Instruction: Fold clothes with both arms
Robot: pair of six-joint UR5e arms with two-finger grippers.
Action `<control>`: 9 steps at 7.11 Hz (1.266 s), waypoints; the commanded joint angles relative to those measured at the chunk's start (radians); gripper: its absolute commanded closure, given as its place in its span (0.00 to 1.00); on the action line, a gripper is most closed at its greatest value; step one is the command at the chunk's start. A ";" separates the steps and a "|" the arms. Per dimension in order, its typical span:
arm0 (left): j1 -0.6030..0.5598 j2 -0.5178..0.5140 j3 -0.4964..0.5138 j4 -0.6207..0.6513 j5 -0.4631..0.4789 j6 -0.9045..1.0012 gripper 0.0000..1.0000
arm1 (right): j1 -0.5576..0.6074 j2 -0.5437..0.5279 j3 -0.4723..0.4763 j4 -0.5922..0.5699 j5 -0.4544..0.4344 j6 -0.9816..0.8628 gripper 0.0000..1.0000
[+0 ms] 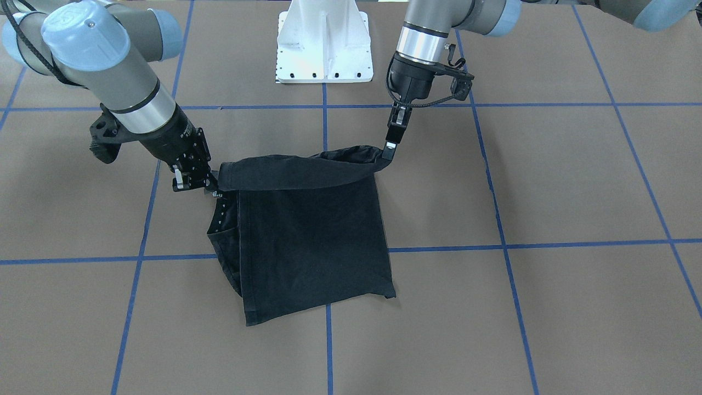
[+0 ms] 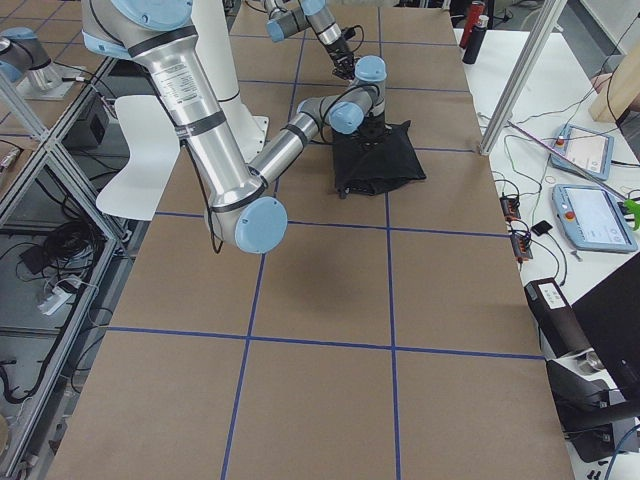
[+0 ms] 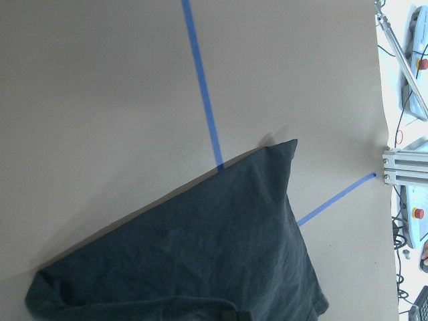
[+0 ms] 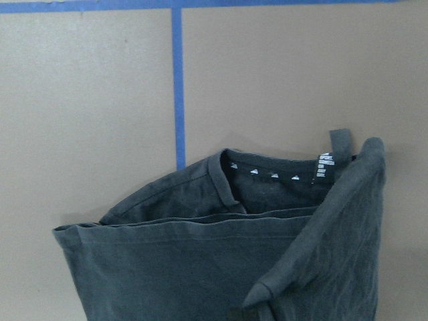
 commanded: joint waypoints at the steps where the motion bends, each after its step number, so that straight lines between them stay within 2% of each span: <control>1: -0.062 -0.065 0.120 -0.039 -0.023 0.042 1.00 | 0.046 0.133 -0.194 0.002 0.041 -0.063 1.00; 2: -0.086 -0.107 0.202 -0.082 -0.026 0.050 1.00 | 0.051 0.196 -0.289 0.011 0.042 -0.091 1.00; 3: -0.106 -0.135 0.280 -0.116 -0.041 0.069 1.00 | 0.054 0.236 -0.405 0.090 0.040 -0.106 1.00; 4: -0.146 -0.160 0.387 -0.207 -0.059 0.108 1.00 | 0.055 0.256 -0.534 0.223 0.038 -0.113 1.00; 5: -0.200 -0.225 0.552 -0.310 -0.096 0.161 0.86 | 0.063 0.282 -0.631 0.291 0.032 -0.157 1.00; 6: -0.235 -0.306 0.742 -0.399 -0.101 0.191 0.73 | 0.087 0.336 -0.726 0.296 0.029 -0.228 1.00; 7: -0.273 -0.325 0.855 -0.531 -0.101 0.267 0.17 | 0.088 0.420 -0.868 0.357 -0.021 -0.305 0.01; 8: -0.300 -0.327 0.865 -0.544 -0.112 0.307 0.00 | 0.119 0.480 -0.938 0.382 -0.023 -0.398 0.00; 9: -0.311 -0.327 0.862 -0.549 -0.130 0.307 0.00 | 0.174 0.474 -0.937 0.355 0.071 -0.527 0.00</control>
